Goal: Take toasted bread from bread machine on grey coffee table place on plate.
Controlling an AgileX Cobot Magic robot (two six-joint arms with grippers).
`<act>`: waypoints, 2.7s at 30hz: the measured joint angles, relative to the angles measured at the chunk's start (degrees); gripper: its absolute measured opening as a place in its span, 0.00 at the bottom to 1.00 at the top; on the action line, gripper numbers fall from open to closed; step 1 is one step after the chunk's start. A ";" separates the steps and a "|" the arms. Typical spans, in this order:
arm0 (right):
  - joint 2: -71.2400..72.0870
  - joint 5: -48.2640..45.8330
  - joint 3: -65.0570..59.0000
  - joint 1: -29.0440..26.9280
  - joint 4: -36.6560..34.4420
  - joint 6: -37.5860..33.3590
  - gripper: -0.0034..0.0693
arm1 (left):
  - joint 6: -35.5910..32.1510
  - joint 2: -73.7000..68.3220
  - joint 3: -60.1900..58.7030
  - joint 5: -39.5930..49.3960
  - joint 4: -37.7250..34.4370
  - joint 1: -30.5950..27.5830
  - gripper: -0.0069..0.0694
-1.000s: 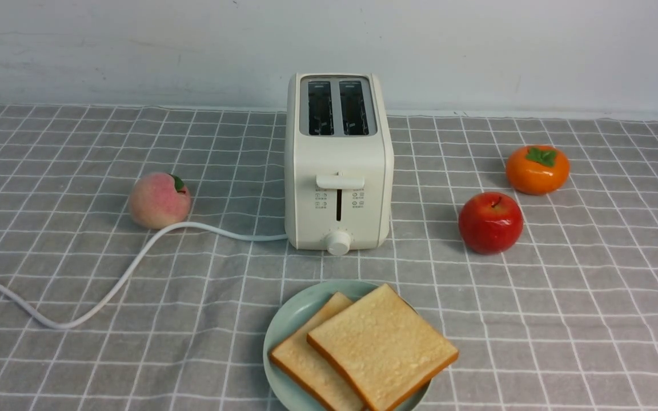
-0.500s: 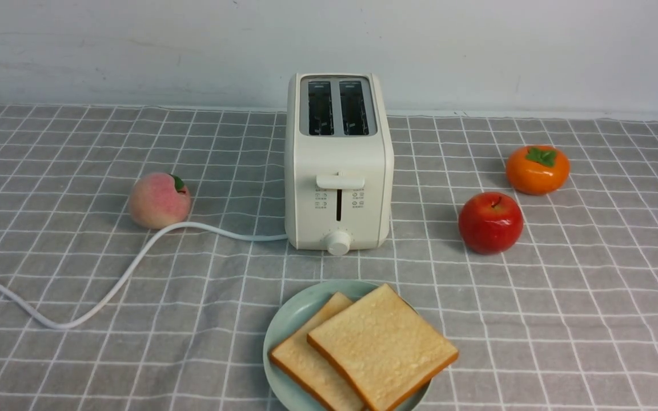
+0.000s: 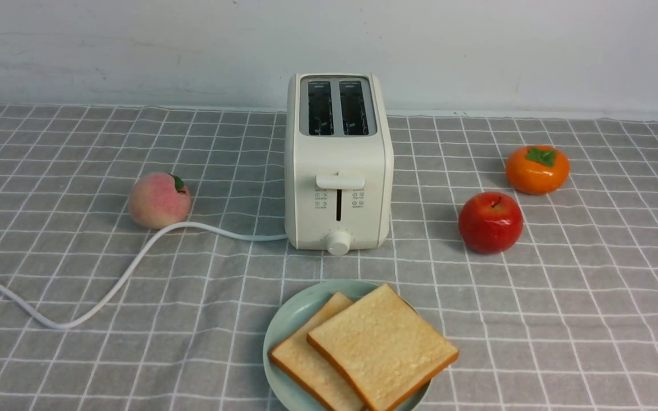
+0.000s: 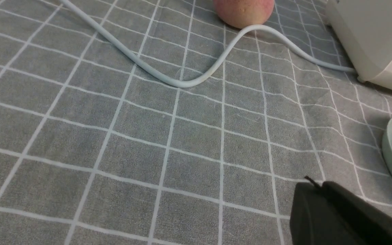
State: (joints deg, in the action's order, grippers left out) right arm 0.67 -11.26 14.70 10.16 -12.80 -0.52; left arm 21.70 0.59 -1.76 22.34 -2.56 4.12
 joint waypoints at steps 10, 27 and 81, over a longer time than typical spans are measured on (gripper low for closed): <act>0.00 0.00 0.00 0.00 0.00 0.00 0.16 | 0.00 0.00 0.00 0.00 -0.06 0.00 0.12; 0.00 -6.58 -0.94 0.00 6.02 -1.30 0.19 | 0.00 0.00 0.00 0.01 -0.06 0.00 0.13; -0.01 -11.56 -15.35 -7.53 13.95 7.49 0.26 | -0.05 0.00 0.00 0.11 -0.06 0.00 0.20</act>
State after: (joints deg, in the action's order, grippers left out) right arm 0.67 -22.82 -0.65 2.63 1.14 6.97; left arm 21.65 0.59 -1.76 22.45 -2.62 4.12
